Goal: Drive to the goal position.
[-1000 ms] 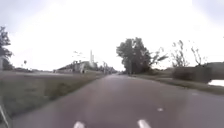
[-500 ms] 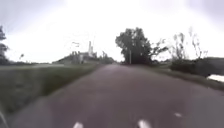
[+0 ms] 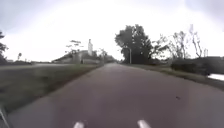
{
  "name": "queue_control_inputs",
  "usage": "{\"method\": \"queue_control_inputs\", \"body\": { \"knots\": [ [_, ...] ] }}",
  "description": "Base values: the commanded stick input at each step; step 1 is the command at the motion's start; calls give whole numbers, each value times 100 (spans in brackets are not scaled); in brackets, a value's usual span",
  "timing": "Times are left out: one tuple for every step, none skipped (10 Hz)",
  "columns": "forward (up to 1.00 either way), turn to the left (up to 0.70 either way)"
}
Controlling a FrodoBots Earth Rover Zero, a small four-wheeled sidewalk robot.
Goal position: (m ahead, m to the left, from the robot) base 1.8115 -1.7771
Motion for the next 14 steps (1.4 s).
{"method": "queue_control_inputs", "body": {
  "knots": [
    [100, 0],
    [100, 0],
    [100, -3],
    [100, -22],
    [100, -27],
    [100, -29],
    [100, -32],
    [100, -35],
    [100, -38],
    [100, -36],
    [100, -27],
    [100, -17],
    [100, -7],
    [100, 0]
  ]
}}
